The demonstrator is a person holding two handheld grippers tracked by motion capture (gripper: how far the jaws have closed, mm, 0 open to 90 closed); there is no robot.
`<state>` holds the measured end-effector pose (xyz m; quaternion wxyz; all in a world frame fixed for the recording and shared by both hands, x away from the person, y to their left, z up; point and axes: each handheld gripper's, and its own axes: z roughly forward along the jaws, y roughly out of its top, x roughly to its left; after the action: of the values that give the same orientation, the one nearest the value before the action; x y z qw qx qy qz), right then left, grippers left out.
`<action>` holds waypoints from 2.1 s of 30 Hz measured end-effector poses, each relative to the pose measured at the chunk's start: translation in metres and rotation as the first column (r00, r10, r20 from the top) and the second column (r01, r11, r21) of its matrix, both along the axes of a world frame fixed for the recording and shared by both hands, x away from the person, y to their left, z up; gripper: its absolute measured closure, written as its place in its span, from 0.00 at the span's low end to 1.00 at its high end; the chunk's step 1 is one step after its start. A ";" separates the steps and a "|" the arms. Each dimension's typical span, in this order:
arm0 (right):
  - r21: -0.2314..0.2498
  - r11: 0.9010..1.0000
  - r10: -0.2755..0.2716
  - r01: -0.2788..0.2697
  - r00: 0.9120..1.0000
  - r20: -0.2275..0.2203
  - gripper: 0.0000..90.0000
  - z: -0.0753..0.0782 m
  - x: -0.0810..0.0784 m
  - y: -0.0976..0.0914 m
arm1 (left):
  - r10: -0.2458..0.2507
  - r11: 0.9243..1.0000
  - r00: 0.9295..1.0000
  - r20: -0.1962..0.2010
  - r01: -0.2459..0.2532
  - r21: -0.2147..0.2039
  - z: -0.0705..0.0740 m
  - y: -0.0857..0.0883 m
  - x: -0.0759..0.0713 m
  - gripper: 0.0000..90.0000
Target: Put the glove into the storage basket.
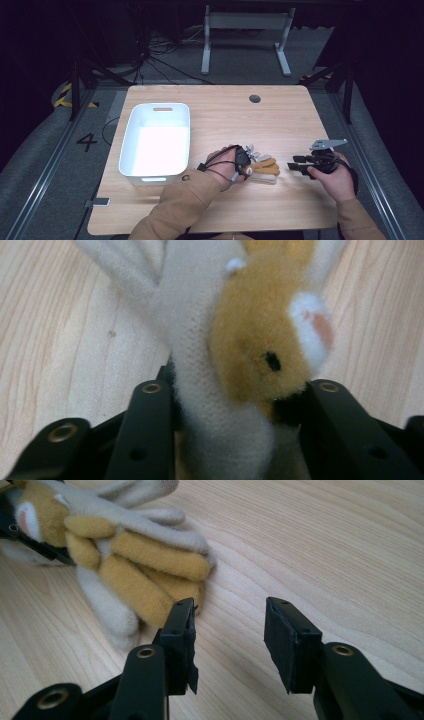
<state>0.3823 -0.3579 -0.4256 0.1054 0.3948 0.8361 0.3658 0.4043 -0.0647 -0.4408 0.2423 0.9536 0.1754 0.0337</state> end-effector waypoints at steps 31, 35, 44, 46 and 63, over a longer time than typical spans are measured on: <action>0.032 0.999 -0.038 0.039 0.998 -0.040 0.63 -0.003 0.004 -0.010 | 0.146 0.989 0.985 -0.090 -0.144 0.029 0.079 0.030 0.013 0.76; 0.031 0.999 -0.027 0.029 0.998 -0.055 0.63 -0.007 0.011 -0.006 | 0.172 0.985 0.982 -0.077 -0.171 0.024 0.092 0.040 0.014 0.76; 0.031 0.999 -0.016 0.018 0.998 -0.065 0.63 -0.011 0.020 -0.002 | 0.207 0.978 0.976 -0.065 -0.208 -0.005 0.112 0.056 0.015 0.76; 0.032 0.999 -0.015 0.017 0.998 -0.069 0.63 -0.012 0.022 -0.001 | 0.226 0.974 0.972 -0.068 -0.227 -0.009 0.116 0.061 0.016 0.76; 0.062 0.998 0.022 -0.016 0.995 -0.095 0.66 -0.012 0.048 0.016 | 0.418 0.906 0.906 -0.060 -0.421 -0.044 0.160 0.131 0.013 0.75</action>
<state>0.4302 -0.3416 -0.4379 0.0496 0.4068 0.8324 0.3731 0.4170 0.0661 -0.2805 0.2518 0.8870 0.3830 0.0566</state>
